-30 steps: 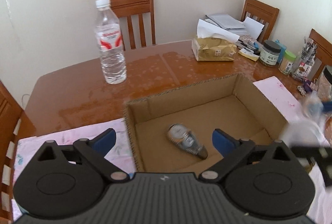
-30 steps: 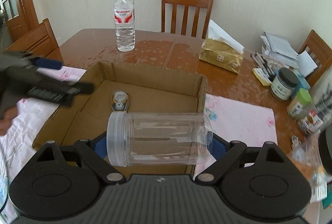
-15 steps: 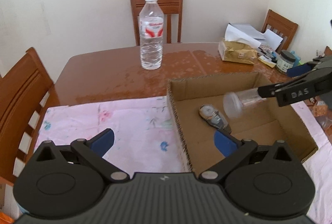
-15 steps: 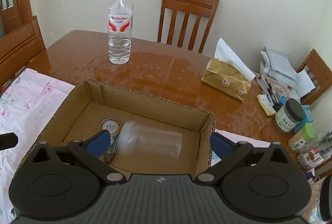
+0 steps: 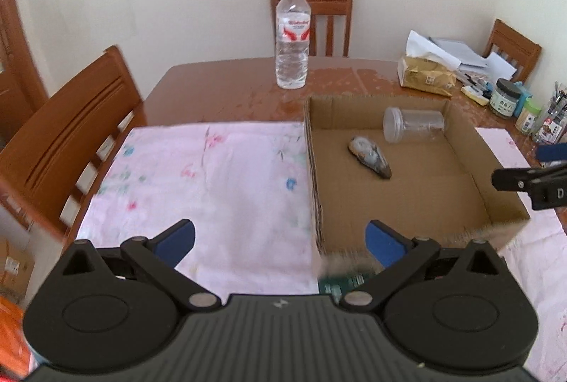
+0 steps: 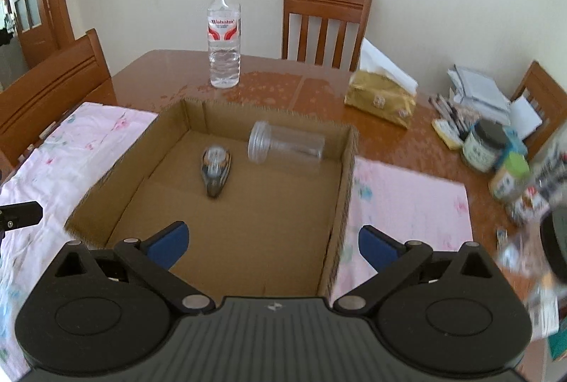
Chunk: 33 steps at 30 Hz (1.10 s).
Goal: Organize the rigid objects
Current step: 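Lower the clear jar into the box and open the right tool, then grasp the red S.L toy train with the right tool while the left tool approaches the capsule bottle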
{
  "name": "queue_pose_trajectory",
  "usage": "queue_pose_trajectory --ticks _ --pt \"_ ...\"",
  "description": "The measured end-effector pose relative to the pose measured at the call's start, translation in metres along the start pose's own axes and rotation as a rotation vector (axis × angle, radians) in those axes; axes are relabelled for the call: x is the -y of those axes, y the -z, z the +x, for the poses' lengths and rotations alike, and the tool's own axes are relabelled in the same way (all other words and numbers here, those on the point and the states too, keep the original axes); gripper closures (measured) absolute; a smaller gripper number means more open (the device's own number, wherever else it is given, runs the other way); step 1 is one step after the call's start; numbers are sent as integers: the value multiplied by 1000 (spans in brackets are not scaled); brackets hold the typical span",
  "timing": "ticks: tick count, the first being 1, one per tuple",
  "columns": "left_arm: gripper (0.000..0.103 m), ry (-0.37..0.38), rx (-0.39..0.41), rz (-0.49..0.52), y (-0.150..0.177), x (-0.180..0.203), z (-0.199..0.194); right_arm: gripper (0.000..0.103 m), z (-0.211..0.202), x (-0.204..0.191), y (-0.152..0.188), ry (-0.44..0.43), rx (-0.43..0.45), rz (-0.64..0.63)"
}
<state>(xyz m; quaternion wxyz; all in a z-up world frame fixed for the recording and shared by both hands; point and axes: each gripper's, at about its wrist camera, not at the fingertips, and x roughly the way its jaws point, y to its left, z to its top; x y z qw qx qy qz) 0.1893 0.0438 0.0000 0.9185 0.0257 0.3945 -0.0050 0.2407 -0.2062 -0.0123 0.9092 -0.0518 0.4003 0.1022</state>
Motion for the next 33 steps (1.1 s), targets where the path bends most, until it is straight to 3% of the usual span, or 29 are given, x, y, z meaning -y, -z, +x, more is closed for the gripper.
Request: queue_pose_trajectory --ticks 6,11,15,28,33 --pt "1 -62 -20 -47 33 15 -29 0 -8 5 42 12 -17 17" --pt "1 -82 -69 -80 57 25 -39 0 15 5 67 -23 -79 49" --pt "1 -95 -87 -49 70 38 -45 0 32 10 77 -25 -118 97" --pt "1 -72 -117 -14 83 65 -46 0 25 64 107 -1 -147 230" --pt "1 -58 -125 -7 82 69 -41 0 22 69 114 -53 -135 201"
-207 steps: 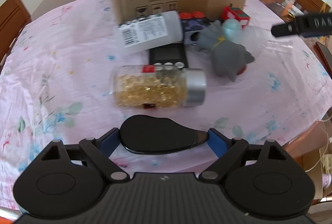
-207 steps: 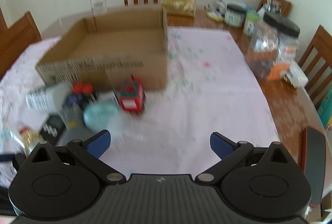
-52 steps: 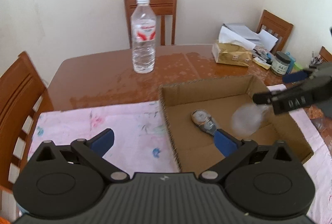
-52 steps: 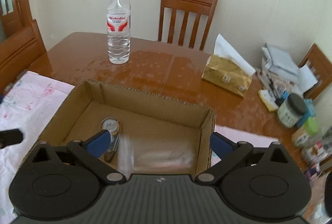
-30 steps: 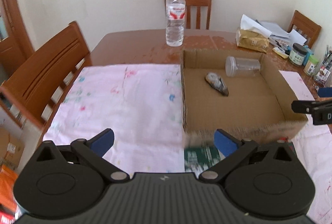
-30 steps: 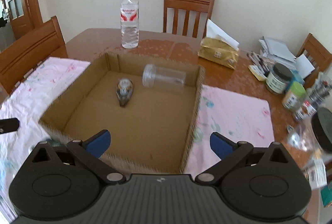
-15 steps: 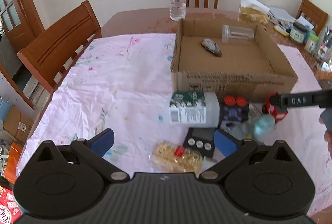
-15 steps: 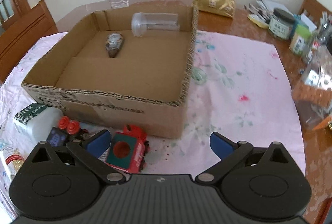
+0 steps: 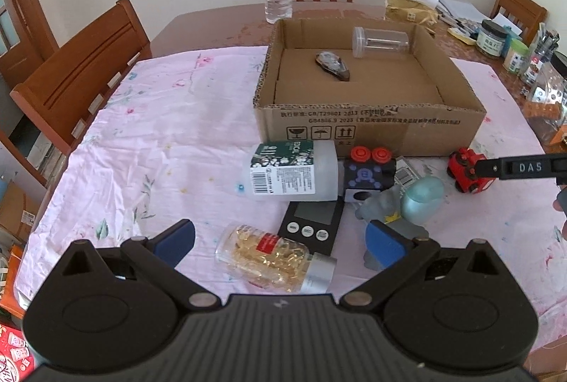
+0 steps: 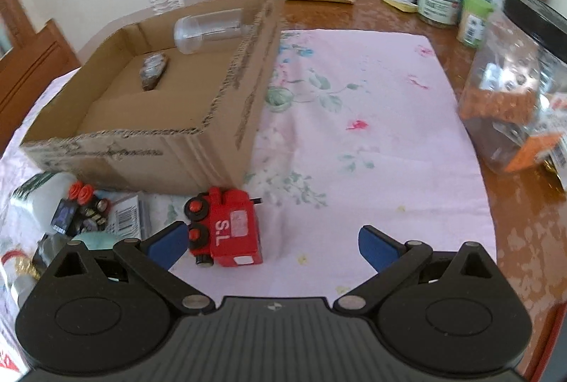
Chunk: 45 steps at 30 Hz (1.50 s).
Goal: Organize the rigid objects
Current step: 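Grasp the red S.L toy train with the right tool while the left tool approaches the capsule bottle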
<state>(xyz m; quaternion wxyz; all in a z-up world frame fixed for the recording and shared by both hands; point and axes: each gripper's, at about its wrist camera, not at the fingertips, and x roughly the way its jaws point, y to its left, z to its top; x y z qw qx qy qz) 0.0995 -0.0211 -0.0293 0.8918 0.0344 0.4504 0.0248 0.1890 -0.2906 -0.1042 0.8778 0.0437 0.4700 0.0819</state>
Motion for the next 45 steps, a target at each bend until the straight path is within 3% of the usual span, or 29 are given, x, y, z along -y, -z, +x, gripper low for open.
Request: queue_pose_trajectory --ticks 4,8,13,21,23,31,41,45 --pt "1 9 -4 2 -1 0 2 0 4 -9 -4 -66 24 -126" --pt "1 15 -21 7 -1 -5 6 0 12 -19 -13 -192 20 -256" --pt "1 -1 -54 -1 3 -19 14 0 29 -29 -18 -262 -64 -334" --pt "1 -5 -80 12 6 -41 27 0 13 -40 7 -383 -221 -351" --pt "1 20 -83 35 6 -43 29 0 7 -47 17 -359 -229 -393" --pt "1 146 -113 139 24 -42 38 0 11 -41 27 -123 -152 -501" --pt "1 276 -128 182 43 -36 58 0 10 -36 31 -121 -91 -479" --pt "1 274 -128 177 44 -31 68 0 11 -41 30 -90 -110 -448"
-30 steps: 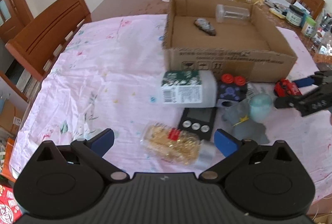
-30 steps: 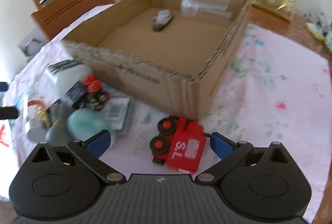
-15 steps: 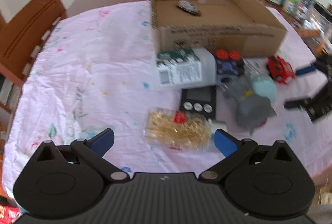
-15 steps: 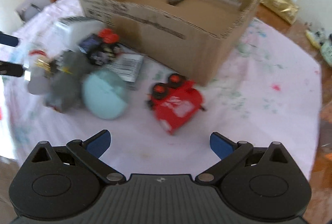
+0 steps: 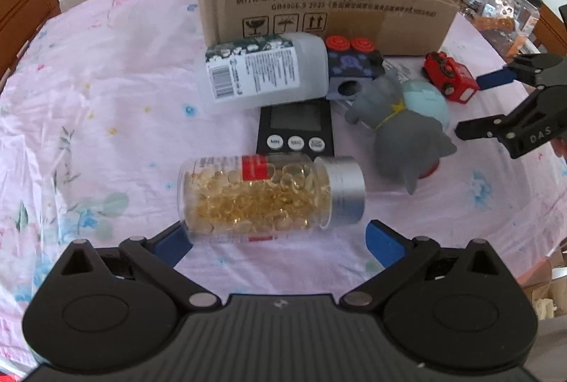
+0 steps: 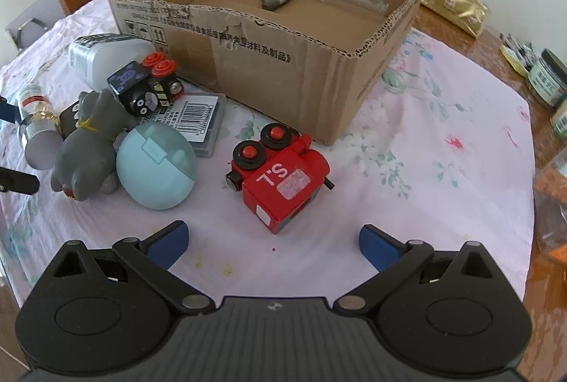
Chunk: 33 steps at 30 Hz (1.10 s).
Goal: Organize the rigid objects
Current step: 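Grasp the red S.L toy train with the right tool while the left tool approaches the capsule bottle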
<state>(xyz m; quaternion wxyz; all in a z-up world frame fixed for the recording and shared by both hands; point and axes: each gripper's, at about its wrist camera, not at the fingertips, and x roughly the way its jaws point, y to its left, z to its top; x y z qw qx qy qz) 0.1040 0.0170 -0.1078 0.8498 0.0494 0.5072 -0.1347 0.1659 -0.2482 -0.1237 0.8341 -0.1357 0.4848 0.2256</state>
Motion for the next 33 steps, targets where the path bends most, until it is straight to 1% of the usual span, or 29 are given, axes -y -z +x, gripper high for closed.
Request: queue_pose_trajectory --ticks 3,5,10,13,16,22,26,28,33 --pt "1 -22 27 -2 -2 3 4 0 1 1 -3 -1 -19 -1" --pt "1 -49 25 -4 -4 8 7 0 1 2 -4 -6 -23 -9" --pt "1 -101 36 -76 -6 14 9 0 4 5 -6 -38 -18 -63" --pt "1 -143 40 -108 -6 16 9 0 3 8 -4 -66 9 -109" --pt "1 -176 39 -142 -6 16 8 0 4 13 -5 -100 17 -164" --pt "1 -193 32 -221 -8 15 9 0 10 16 -16 -180 12 -296" --pt "1 -208 31 -245 -8 17 10 0 14 16 -25 -226 3 -376" --pt "1 -211 32 -249 -8 17 10 0 15 13 -29 -235 -9 -396" --pt "1 -211 31 -248 -10 17 11 0 10 -4 -22 -269 -42 -467"
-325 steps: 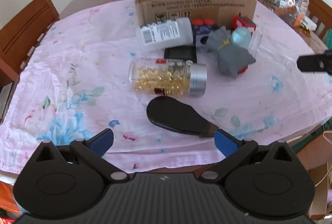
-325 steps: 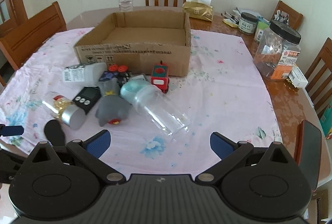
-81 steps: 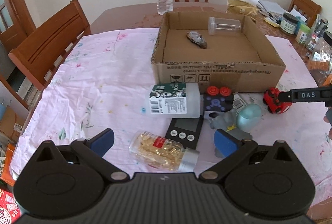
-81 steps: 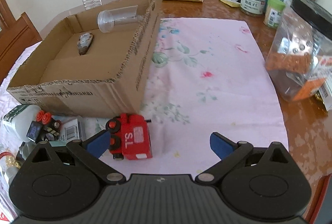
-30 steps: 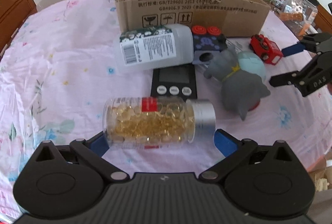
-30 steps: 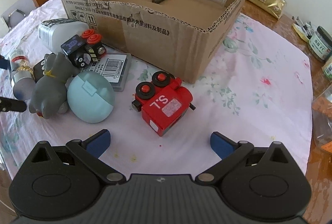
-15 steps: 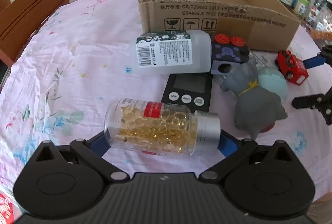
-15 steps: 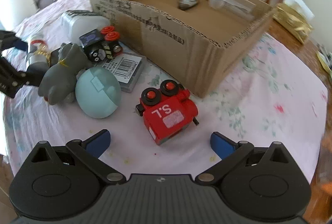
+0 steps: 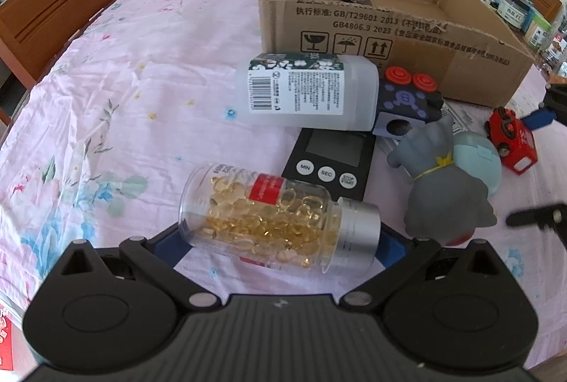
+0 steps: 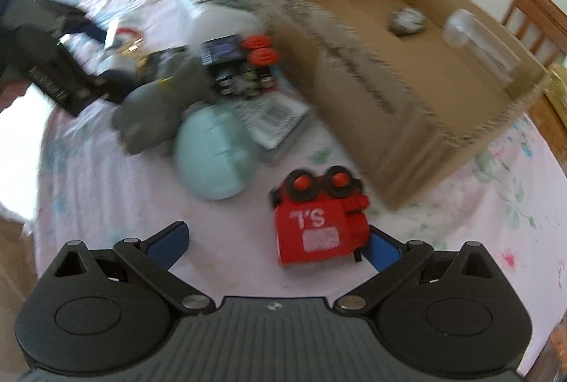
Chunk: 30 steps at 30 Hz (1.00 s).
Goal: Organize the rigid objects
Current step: 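Grasp the red S.L toy train with the right tool while the left tool approaches the capsule bottle, then grasp the gold capsule bottle with silver cap using the left tool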
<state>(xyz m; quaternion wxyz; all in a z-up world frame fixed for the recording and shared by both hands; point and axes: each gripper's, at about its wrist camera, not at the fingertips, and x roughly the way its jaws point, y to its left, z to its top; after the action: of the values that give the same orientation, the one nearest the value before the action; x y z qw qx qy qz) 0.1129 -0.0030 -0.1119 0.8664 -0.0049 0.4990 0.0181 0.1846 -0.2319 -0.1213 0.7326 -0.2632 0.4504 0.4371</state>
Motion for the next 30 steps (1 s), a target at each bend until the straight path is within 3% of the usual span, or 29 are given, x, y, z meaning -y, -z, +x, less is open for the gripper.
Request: queue_pose_trajectory --ticks 6,22,30 --pt "1 0 3 -2 0 -2 0 6 -5 -9 1 -4 3 5" --pt "1 -21 4 22 -1 1 -1 49 -16 11 7 163 93 324" --pt "1 -51 17 54 -2 7 -5 45 -11 4 4 198 109 354"
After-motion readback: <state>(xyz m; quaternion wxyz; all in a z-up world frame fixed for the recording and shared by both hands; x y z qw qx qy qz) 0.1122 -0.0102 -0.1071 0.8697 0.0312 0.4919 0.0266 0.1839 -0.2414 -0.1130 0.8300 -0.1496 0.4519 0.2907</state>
